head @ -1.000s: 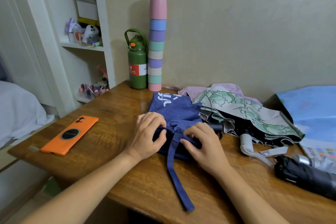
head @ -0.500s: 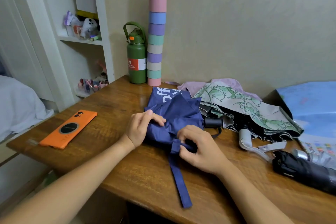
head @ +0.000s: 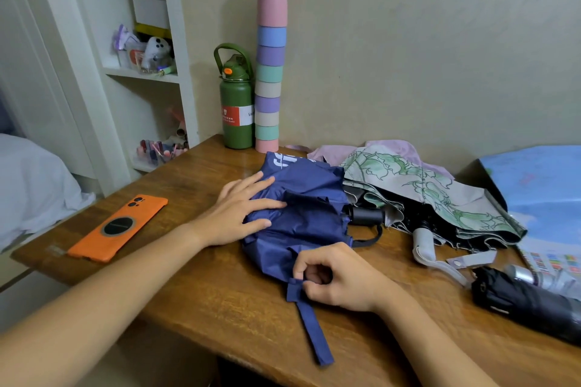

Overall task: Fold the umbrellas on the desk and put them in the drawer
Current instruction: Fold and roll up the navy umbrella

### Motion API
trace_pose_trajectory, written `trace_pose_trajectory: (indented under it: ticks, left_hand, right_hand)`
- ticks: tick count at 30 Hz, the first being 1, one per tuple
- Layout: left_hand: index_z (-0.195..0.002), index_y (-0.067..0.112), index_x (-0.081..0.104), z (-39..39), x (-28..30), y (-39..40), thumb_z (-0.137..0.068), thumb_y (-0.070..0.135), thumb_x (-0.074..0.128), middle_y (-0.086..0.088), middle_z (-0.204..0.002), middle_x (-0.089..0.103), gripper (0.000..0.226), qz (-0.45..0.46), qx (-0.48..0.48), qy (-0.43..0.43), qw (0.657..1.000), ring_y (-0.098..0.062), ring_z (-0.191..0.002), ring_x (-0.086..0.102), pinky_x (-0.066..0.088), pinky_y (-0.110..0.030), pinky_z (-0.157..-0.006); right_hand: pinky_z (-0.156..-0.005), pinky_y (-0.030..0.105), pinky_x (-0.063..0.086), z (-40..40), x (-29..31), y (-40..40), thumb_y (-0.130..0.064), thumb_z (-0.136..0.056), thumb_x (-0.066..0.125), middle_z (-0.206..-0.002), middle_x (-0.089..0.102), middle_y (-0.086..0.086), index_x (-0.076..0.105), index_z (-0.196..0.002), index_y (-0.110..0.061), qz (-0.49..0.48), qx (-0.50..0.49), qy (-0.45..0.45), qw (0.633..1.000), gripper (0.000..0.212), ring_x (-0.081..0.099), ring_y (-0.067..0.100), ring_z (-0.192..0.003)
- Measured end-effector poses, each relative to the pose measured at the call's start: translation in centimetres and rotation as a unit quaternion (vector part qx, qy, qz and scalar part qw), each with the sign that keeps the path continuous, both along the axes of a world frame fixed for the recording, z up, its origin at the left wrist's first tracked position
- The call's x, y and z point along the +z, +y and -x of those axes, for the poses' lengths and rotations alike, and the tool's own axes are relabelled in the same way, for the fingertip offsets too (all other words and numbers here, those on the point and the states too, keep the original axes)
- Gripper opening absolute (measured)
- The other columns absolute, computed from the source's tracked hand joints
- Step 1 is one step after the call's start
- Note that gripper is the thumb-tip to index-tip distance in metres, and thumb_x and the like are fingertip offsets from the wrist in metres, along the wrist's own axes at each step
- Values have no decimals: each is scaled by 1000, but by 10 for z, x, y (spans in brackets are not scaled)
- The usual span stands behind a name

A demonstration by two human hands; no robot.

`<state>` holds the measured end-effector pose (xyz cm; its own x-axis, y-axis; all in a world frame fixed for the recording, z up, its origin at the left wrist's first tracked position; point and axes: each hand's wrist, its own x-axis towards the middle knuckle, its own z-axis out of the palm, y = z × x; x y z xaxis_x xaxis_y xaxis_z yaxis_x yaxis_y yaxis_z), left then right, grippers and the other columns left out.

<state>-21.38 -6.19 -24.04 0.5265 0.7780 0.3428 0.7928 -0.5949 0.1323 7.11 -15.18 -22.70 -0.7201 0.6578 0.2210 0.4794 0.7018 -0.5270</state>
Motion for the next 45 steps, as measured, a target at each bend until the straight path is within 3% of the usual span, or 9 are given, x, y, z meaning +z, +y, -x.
trace_pose_trajectory:
  ticks: [8,12,18,23,30,34,38,41,45]
  left_hand:
    - [-148,68,25,-6,-6,-1,-92,64,62,22,-169,-7,68,166,42,-73,983,-2,-155,-14,4,-43,-123]
    - [-147,69,28,-6,-13,0,-89,57,72,18,-170,5,73,156,44,-142,977,-13,-157,9,16,-45,-127]
    - [-145,57,46,-7,-13,-5,-87,42,81,18,-161,22,69,156,48,-243,956,6,-144,21,23,-22,-119]
    - [-146,58,44,-7,-13,-5,-87,42,81,14,-164,22,72,162,55,-235,957,0,-147,22,23,-25,-120]
    - [-146,45,51,-11,-17,-2,-88,38,79,19,-149,39,65,120,65,-248,959,1,-136,38,35,-26,-115]
    - [-145,33,55,-12,-19,-3,-85,39,83,13,-140,49,66,66,71,-268,959,-1,-128,45,38,-24,-112]
    - [-147,47,47,-7,-17,-3,-86,54,75,16,-150,39,68,119,46,-247,961,-2,-137,40,33,-25,-114]
    - [-150,53,38,-2,-18,-1,-89,40,77,17,-158,28,74,170,44,-221,959,0,-143,29,25,-27,-118]
    - [-149,54,38,-3,-22,4,-90,41,75,20,-152,37,71,148,56,-223,962,-8,-139,43,37,-43,-118]
  right_hand:
    - [-65,32,48,2,7,-8,-15,-77,59,-76,62,-8,66,-88,-25,2,-19,50,999,17,57,15,-67]
    - [-72,32,46,9,7,-14,-21,-88,59,-83,54,-13,61,-91,-24,-145,-91,131,976,5,52,10,-78]
    - [-75,34,45,45,-15,-21,-53,-93,60,-99,54,-3,61,-108,-19,-259,-126,-12,958,37,52,20,-89]
    - [-63,39,51,52,-27,-14,-26,-89,51,-87,56,0,62,-95,-17,-286,-95,-54,952,16,56,23,-76]
    - [-65,31,39,50,-20,-19,-12,-92,48,-89,53,-1,65,-96,-18,-306,17,-43,951,18,47,18,-75]
    - [-67,34,41,50,-18,-22,-23,-92,60,-93,51,-3,61,-101,-19,-311,-39,-32,949,11,48,18,-81]
    - [-68,33,41,52,-18,-22,-43,-84,66,-98,51,-2,60,-105,-19,-303,-119,-68,943,32,47,20,-85]
    - [-63,35,41,55,-20,-20,-25,-86,68,-90,50,0,61,-89,-16,-352,-143,-68,922,11,45,21,-77]
    - [-62,34,37,58,-19,-22,-8,-89,62,-87,49,1,58,-87,-15,-376,-133,-60,915,8,41,21,-73]
